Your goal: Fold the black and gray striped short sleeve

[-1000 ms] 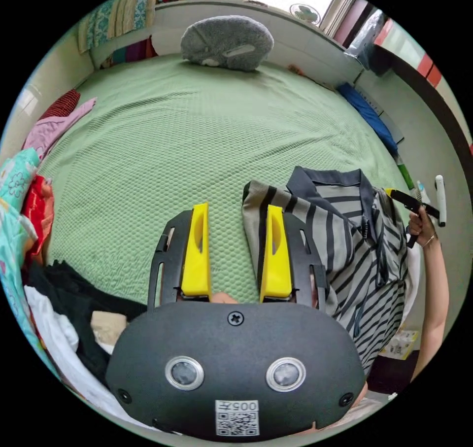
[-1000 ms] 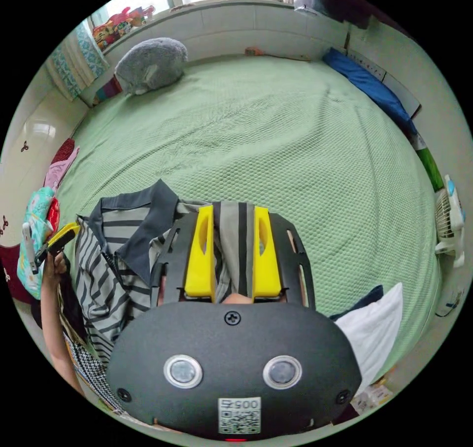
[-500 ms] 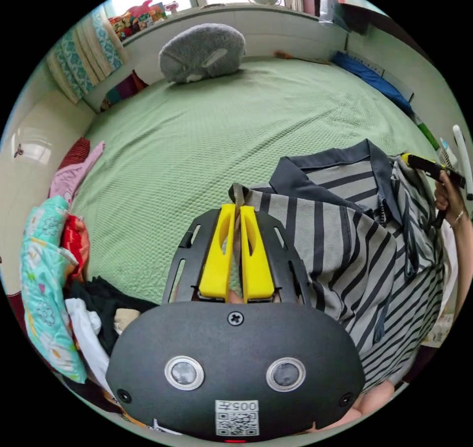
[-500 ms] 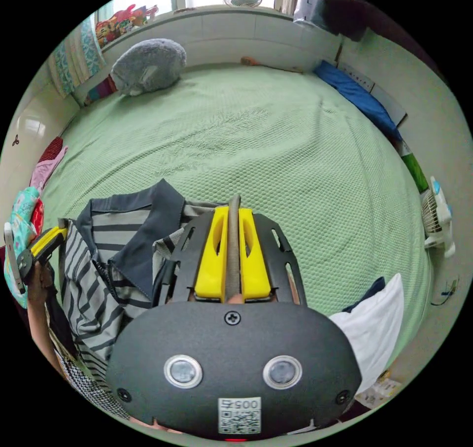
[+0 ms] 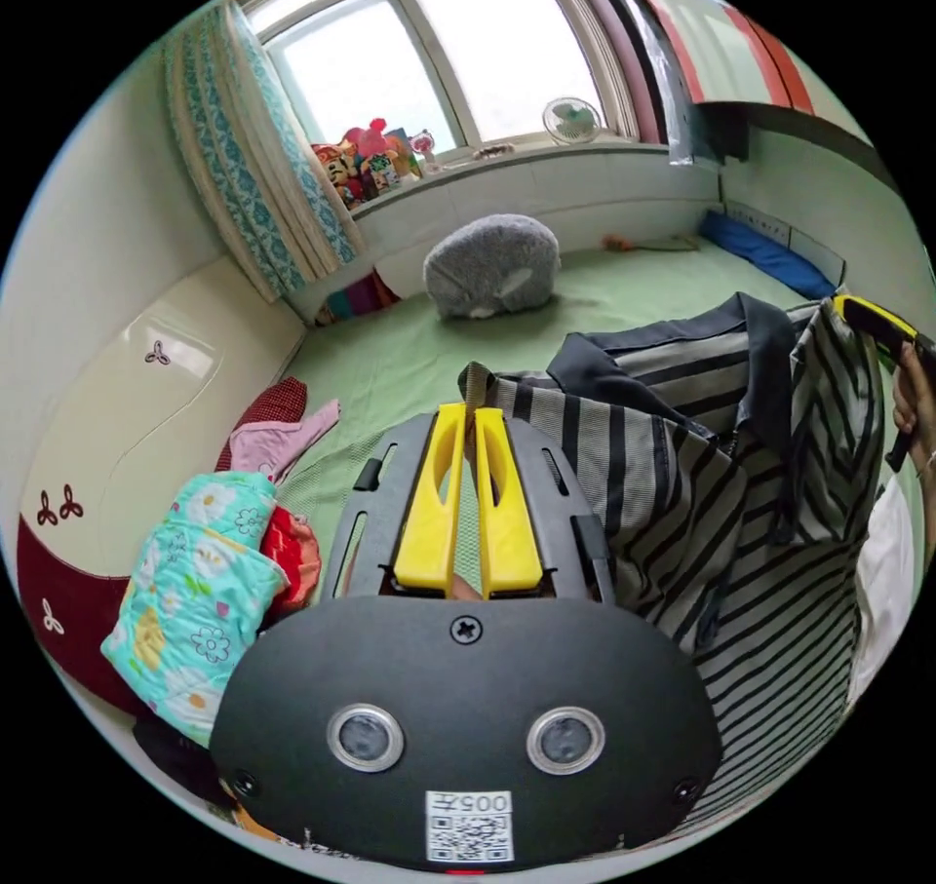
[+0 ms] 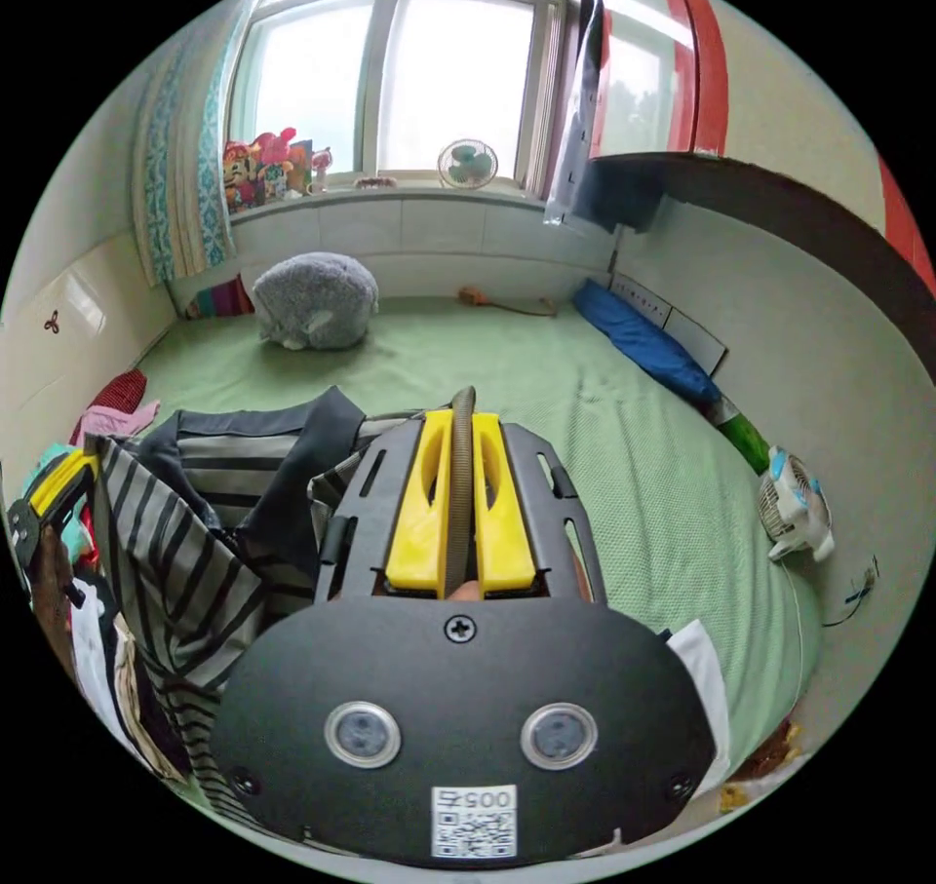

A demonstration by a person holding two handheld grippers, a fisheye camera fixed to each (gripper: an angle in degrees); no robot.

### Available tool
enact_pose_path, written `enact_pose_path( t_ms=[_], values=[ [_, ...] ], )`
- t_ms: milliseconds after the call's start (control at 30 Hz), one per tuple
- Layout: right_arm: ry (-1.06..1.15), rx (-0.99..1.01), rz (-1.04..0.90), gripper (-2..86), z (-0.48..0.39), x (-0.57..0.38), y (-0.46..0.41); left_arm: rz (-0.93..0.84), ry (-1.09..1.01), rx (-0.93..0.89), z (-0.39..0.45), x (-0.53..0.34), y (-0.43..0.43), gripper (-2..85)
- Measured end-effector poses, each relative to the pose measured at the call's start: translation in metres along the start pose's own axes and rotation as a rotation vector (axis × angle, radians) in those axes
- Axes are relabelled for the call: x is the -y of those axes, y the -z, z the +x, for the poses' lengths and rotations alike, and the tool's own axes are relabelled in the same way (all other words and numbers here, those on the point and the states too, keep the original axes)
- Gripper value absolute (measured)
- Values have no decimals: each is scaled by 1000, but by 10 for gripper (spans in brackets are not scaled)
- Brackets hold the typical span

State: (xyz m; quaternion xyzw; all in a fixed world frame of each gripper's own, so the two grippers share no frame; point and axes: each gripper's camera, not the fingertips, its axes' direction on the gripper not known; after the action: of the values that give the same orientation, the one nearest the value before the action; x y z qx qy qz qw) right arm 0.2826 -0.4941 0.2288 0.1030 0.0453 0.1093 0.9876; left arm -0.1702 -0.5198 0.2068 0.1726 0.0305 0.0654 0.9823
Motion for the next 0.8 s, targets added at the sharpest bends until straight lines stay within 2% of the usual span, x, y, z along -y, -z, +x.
enact_pose_path(
  t_ms=[233,433,567,700,800],
  values=[
    [48,50,-75,-2,14,-63,47,-9,-56,-29,-1,-79,42,21],
    [131,113,-125,-3,42,-155,130,-55,-43,-188,-12,-178,107,23],
    [162,190,-233,-3,59,-235,167,-177,-75,-293,-9,-262,137,25],
    [219,221,-352,0,57,-310,165,-345,-57,-373,0,-334,127,34],
    [212,147,-489,12,51,-363,141,-481,-13,-363,7,-381,102,52]
  ],
)
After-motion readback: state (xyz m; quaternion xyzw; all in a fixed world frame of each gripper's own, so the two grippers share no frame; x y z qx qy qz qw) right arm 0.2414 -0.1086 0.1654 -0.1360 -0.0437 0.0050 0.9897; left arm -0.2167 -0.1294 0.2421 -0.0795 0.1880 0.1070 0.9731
